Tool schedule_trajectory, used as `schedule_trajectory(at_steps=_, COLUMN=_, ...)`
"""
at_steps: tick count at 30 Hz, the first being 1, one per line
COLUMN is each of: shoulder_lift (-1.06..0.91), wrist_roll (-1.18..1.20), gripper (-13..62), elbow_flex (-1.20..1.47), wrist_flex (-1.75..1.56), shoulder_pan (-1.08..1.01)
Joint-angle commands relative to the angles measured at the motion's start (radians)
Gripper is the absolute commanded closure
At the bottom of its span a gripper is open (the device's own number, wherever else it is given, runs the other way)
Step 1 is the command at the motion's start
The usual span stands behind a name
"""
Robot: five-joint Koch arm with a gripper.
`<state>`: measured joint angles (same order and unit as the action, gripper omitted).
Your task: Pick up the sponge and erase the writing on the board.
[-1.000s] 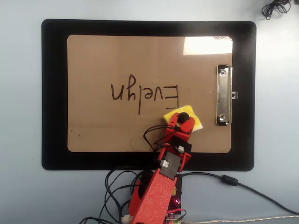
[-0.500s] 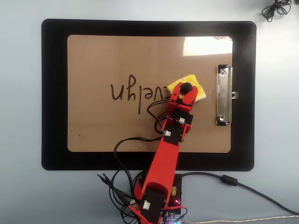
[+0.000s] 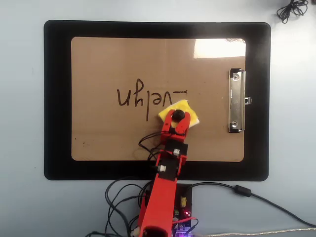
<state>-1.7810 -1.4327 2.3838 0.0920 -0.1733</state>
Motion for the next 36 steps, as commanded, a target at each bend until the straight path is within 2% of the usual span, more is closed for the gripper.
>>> schedule_trajectory(at_steps=1, shoulder_lift=0.207, wrist_roll=-0.026, gripper=57.5, elbow_flex=-0.155, wrist_flex=-0.110, shoulder_pan=-0.009)
schedule_trajectory(at_steps=4, shoulder_lift=0.413, wrist_roll=-0.023, gripper=57.5, elbow_flex=-0.362, wrist_flex=-0.138, shoulder_pan=-0.011)
schedule_trajectory(at_steps=6, shoulder_lift=0.417, wrist_roll=-0.025, gripper=57.5, elbow_flex=-0.379, wrist_flex=-0.133, shoulder_pan=-0.014)
schedule_trajectory(at_steps=9, shoulder_lift=0.264, wrist_roll=-0.017, gripper=57.5, elbow_flex=-0.187, wrist_flex=-0.137, shoulder_pan=-0.029)
schedule_trajectory(at_steps=13, shoulder_lift=-0.049, wrist_roll=-0.012, gripper=57.4, elbow_flex=0.133, wrist_flex=-0.141, shoulder_pan=-0.083)
schedule_trajectory(at_steps=15, shoulder_lift=-0.175, wrist_roll=-0.014, gripper=57.5, elbow_flex=0.235, wrist_flex=-0.146, shoulder_pan=-0.083)
schedule_trajectory(at_steps=17, shoulder_lift=-0.219, wrist_roll=-0.015, gripper=57.5, elbow_flex=0.272, wrist_flex=-0.149, shoulder_pan=-0.084)
schedule_trajectory(at_steps=19, shoulder_lift=-0.133, wrist_roll=-0.018, gripper=57.5, elbow_flex=0.206, wrist_flex=-0.160, shoulder_pan=-0.083)
schedule_trajectory(at_steps=24, shoulder_lift=0.301, wrist_roll=-0.015, gripper=57.5, elbow_flex=-0.156, wrist_flex=-0.230, shoulder_pan=-0.095)
schedule_trajectory(at_steps=27, shoulder_lift=0.388, wrist_roll=-0.009, gripper=57.5, elbow_flex=-0.239, wrist_flex=-0.247, shoulder_pan=-0.179)
schedule_trajectory(at_steps=28, shoulder_lift=0.377, wrist_roll=-0.003, gripper=57.5, elbow_flex=-0.204, wrist_flex=-0.247, shoulder_pan=-0.206)
schedule_trajectory(at_steps=36, shoulder_lift=-0.091, wrist_roll=0.069, gripper=57.5, elbow_flex=0.227, wrist_flex=-0.245, shoulder_pan=-0.290)
